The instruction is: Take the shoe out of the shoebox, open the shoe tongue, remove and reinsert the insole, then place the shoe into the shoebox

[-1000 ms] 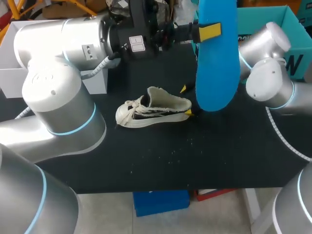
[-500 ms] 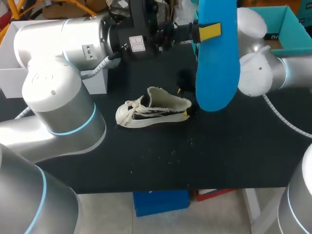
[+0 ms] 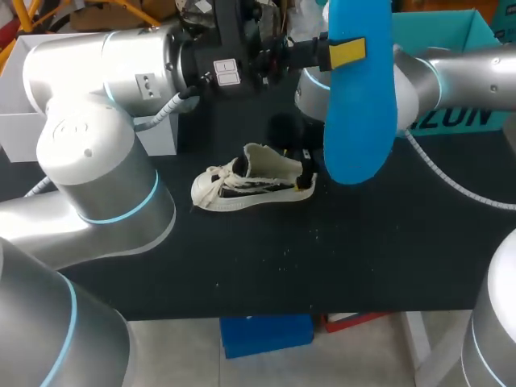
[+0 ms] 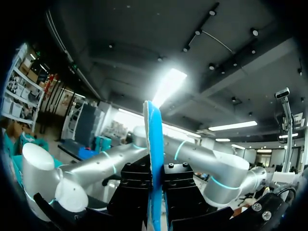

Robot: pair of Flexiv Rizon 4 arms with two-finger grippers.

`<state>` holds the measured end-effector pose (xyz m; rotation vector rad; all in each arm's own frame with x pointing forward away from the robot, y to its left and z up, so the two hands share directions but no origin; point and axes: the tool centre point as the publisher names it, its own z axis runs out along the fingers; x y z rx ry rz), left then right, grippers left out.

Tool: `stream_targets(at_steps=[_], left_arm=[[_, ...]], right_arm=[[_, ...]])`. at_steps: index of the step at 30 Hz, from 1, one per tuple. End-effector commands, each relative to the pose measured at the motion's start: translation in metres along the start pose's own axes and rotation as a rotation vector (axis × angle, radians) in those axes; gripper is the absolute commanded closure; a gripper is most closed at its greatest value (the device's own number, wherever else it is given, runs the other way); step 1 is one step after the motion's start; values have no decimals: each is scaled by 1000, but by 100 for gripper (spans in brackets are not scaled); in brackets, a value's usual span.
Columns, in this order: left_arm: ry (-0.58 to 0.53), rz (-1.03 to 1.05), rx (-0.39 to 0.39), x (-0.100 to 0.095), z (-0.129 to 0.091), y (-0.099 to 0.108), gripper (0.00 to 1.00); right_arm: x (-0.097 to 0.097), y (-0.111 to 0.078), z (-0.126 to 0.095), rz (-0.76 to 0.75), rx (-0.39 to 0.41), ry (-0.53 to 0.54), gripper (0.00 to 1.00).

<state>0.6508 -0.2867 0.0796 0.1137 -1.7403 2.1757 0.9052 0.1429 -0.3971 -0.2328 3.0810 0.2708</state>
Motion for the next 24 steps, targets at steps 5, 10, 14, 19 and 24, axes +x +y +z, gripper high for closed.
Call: stream_targets(at_steps=[5,10,14,19,24], left_arm=[[-3,1,3,0,1,1,100],[-3,1,3,0,1,1,100],[-3,1,3,0,1,1,100],[-3,1,3,0,1,1,100],[-3,1,3,0,1,1,100]], right_arm=[[-4,5,6,23,100,24,0],[-3,5,8,28,100,29,0],[-2,5,10,50,5,33,0],[1,5,9,47,-177,32,0],[5,10,10,42,-373,38,0]])
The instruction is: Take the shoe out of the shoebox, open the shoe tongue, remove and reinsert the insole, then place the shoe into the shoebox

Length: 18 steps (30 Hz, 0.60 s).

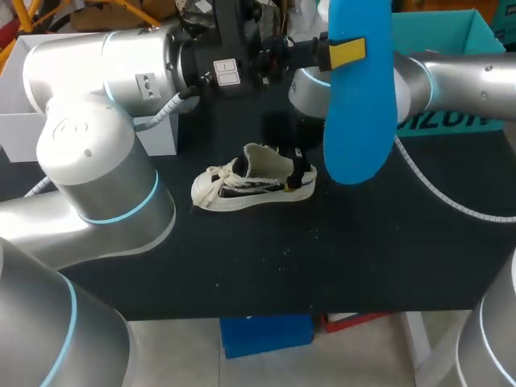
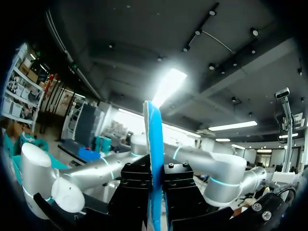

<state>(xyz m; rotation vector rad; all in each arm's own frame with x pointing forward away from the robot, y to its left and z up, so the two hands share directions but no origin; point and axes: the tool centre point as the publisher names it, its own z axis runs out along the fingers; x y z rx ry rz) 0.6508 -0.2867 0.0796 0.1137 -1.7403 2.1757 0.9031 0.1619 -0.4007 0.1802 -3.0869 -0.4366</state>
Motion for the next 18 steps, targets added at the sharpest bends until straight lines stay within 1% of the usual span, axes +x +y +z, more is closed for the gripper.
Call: stream_targets(at_steps=[1,5,10,12,15,18], left_arm=[[-3,1,3,0,1,1,100],[-3,1,3,0,1,1,100],[-3,1,3,0,1,1,100],[-3,1,3,0,1,1,100],[-3,1,3,0,1,1,100],[-3,1,3,0,1,1,100]], right_arm=[[5,-8,2,-7,-284,-2,0],[5,-8,4,-4,-354,-2,0],[0,-7,3,2,-445,-4,0],[-1,-9,2,3,-455,-2,0],[0,-16,2,42,-501,-24,0],[3,-22,7,62,-510,-25,0]])
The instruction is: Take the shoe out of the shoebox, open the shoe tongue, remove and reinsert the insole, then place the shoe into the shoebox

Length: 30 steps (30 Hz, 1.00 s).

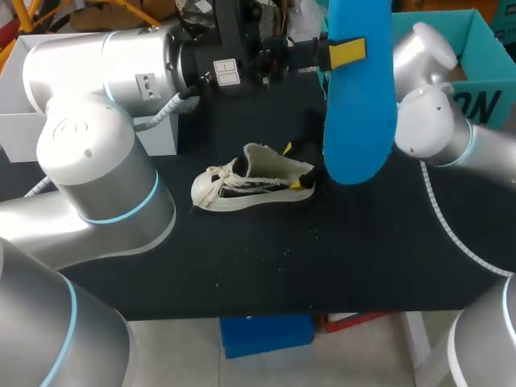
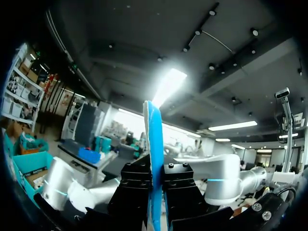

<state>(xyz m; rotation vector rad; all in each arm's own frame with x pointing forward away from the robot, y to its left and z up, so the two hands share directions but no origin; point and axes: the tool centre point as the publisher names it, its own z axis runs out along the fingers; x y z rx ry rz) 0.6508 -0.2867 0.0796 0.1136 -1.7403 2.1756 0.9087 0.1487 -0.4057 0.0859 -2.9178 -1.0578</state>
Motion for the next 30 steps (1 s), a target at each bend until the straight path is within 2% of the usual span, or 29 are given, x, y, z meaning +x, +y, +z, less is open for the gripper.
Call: stream_targets(at_steps=[1,8,15,18,26,30], left_arm=[[-3,1,3,0,1,1,100],[-3,1,3,0,1,1,100],[-3,1,3,0,1,1,100],[-3,1,3,0,1,1,100],[-3,1,3,0,1,1,100],[-3,1,3,0,1,1,100]], right_arm=[[7,-12,3,10,-94,-11,0],[4,-31,4,57,-143,-48,0],[-3,-38,9,55,-169,-43,0],[-6,-38,9,50,-214,-58,0],[-14,-40,6,31,-199,-30,0],[-15,-35,-6,4,-142,-9,0]])
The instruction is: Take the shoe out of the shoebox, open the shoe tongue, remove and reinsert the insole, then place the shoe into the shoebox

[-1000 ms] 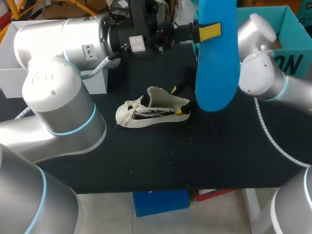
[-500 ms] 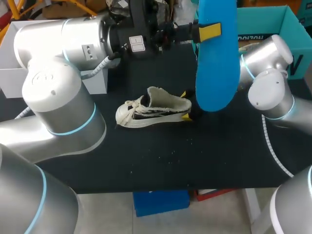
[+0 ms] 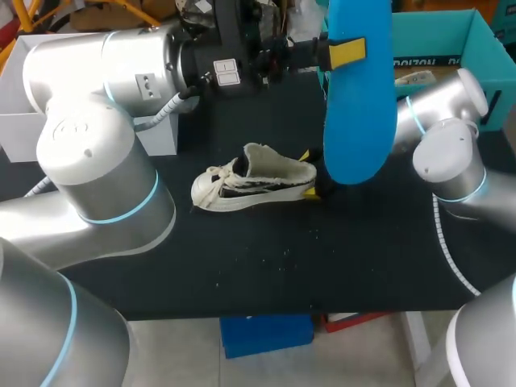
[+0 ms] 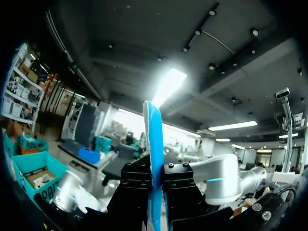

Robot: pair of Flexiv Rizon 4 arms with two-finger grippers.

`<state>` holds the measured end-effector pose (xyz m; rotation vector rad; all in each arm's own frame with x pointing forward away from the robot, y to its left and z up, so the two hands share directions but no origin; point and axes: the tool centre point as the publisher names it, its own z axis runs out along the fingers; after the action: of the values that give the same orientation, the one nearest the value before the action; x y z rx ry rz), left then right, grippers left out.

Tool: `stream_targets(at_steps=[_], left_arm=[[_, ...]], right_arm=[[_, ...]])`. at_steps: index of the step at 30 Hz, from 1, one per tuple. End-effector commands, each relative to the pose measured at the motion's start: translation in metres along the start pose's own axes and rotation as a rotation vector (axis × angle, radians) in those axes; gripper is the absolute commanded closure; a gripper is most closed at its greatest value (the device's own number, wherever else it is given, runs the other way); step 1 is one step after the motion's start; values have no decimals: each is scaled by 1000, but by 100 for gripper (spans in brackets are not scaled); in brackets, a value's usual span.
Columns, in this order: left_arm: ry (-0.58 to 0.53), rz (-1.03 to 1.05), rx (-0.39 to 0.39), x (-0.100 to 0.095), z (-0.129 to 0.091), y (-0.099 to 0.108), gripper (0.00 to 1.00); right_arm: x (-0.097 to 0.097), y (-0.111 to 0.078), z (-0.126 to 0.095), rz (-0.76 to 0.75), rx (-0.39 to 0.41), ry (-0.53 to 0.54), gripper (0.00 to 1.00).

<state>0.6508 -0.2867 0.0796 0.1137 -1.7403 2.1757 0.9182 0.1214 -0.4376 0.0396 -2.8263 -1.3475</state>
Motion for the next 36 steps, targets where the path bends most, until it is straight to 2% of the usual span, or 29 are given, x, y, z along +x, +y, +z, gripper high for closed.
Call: stream_targets(at_steps=[1,7,11,14,17,27,32,36], left_arm=[[-3,1,3,0,1,1,100],[-3,1,3,0,1,1,100],[-3,1,3,0,1,1,100],[-3,1,3,0,1,1,100],[-3,1,3,0,1,1,100],[-3,1,3,0,1,1,100],[-3,1,3,0,1,1,100],[-3,1,3,0,1,1,100]], right_arm=[[-8,11,-14,-10,76,36,0],[-12,25,-34,-29,249,36,0],[-16,43,-39,-96,463,-21,0],[-17,60,-34,-165,607,-43,0],[-18,76,-24,-207,691,-59,0],[-12,101,4,-274,842,-46,0],[-8,111,12,-290,855,-34,0],[-6,110,18,-286,846,-12,0]])
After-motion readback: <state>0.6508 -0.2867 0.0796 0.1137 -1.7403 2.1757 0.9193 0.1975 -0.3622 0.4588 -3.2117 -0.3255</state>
